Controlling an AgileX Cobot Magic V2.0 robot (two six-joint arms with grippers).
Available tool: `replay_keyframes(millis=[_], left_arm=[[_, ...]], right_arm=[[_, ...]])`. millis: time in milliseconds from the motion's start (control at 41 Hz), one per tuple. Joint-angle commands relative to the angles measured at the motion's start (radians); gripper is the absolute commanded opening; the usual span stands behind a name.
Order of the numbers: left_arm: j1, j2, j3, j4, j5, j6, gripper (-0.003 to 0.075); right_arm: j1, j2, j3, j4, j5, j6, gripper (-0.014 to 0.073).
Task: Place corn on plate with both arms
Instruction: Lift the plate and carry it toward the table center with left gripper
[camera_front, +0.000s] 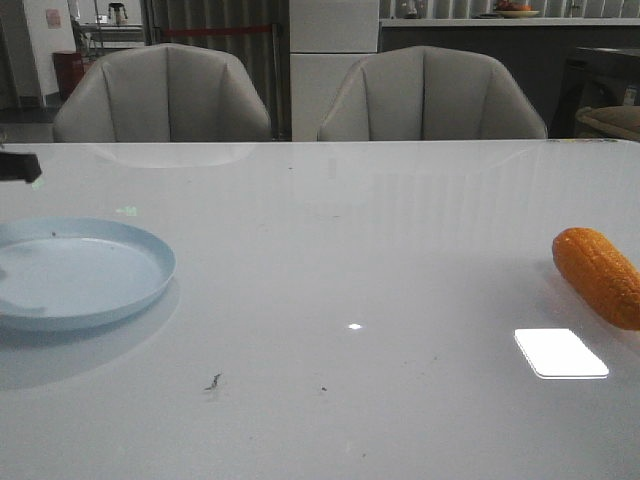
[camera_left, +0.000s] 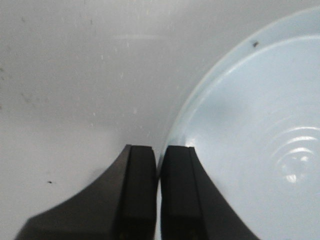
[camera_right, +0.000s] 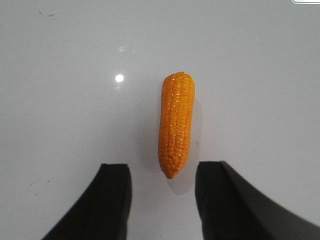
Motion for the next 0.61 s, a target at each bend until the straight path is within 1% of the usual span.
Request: replay_keyframes(millis=[0,122,268,390,585], left_arm=[[-0.007,-0.054,-0.133,-0.021,0.068,-0.011,0.0096],[-0.029,-0.054,-0.273,-0.064,0.137,-0.009,0.0096],[-0.083,-0.054,-0.379,-0.138,0.177,-0.009,0.0096],[-0.144,-0.054,-0.404,-0.21,0.177,-0.009,0.0096],[-0.25,-0.027,-0.404,-0.244,0.182,-0.009,0.0096]], right_arm=[[-0.003,-0.009,-0.029,0.002,-0.059,-0.015,0.0416],[-0.003,-0.009,-0.029,0.002,-0.059,-0.015,0.0416],[-0.003,-0.009,-0.029,0.002,-0.059,-0.015,0.0416],[-0.003,-0.009,-0.029,0.002,-0.059,-0.015,0.0416],[-0.003,-0.009,-0.029,0.002,-0.059,-0.015,0.0416]])
